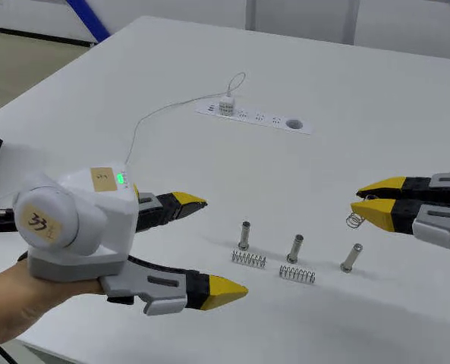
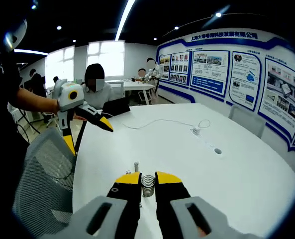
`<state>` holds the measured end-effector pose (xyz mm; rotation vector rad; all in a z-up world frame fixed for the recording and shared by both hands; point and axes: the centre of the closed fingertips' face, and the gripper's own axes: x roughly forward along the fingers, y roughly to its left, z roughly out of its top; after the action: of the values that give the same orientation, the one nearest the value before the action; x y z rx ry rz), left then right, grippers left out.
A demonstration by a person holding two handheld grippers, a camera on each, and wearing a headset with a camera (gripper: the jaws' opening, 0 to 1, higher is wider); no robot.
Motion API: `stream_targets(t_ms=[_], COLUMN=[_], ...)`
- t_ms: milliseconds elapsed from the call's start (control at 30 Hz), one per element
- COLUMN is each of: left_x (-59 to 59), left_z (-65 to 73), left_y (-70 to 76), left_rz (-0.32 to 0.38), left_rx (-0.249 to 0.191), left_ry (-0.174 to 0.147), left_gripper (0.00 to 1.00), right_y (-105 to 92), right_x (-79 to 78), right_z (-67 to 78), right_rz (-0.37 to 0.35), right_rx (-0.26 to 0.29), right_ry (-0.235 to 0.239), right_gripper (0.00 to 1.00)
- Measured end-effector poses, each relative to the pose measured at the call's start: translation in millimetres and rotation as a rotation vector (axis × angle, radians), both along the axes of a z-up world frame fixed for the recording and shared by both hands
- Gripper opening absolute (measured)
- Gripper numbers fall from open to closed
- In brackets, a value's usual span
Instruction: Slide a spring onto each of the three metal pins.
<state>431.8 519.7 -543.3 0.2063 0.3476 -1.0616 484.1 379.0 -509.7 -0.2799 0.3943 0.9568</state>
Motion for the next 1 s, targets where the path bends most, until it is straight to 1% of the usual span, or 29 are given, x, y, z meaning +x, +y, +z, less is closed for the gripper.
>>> stream_targets(t_ms=[167,233,267,333,433,533,633,700,733,833,900,1000], left_x=[4.8,7.1,8.0,9.4,11.1,14.2,18.9,20.1,20.6,21.2,21.1,20.7], left_z=[-0.8,-4.5,-5.9,-7.0,-6.1,-6.7,-10.3,-10.9,-10.9,-11.7,-12.4,-14.4], left_y=[6.5,9.2,10.4,12.4,14.6,18.3,25.9,29.7,31.6,35.6,38.3,40.9], left_rz=[0.028,0.042,0.049,0.062,0.076,0.097,0.132,0.145,0.152,0.167,0.174,0.184], left_rx=[-0.010,-0.005,-0.001,0.000,-0.015,-0.020,-0.013,-0.018,-0.019,-0.020,-0.021,-0.022], left_ry=[0.003,0.014,0.017,0.019,0.023,0.025,0.030,0.035,0.036,0.042,0.045,0.053], left_gripper=[0.79,0.80,0.82,0.86,0.89,0.93,0.97,0.99,1.00,1.00,1.00,1.00], right_y=[-13.1,-16.9,-18.5,-24.9,-25.4,-27.9,-28.7,-31.2,-31.2,-32.4,-33.5,-33.8], right_x=[8.5,11.5,12.5,15.8,16.4,18.3,20.0,21.4,21.6,21.8,22.0,22.5], right_z=[-8.4,-12.9,-15.7,-24.4,-30.9,-41.9,-50.1,-55.8,-58.0,-63.4,-66.6,-69.4], right_rz=[-0.053,-0.072,-0.078,-0.102,-0.109,-0.121,-0.139,-0.154,-0.156,-0.168,-0.173,-0.178], right_rx=[0.002,0.000,-0.008,-0.053,-0.034,-0.063,-0.055,-0.079,-0.075,-0.066,-0.072,-0.063], right_ry=[0.018,0.025,0.027,0.024,0.048,0.062,0.088,0.095,0.100,0.118,0.120,0.128], right_gripper=[0.11,0.11,0.11,0.11,0.11,0.11,0.11,0.11,0.11,0.11,0.11,0.11])
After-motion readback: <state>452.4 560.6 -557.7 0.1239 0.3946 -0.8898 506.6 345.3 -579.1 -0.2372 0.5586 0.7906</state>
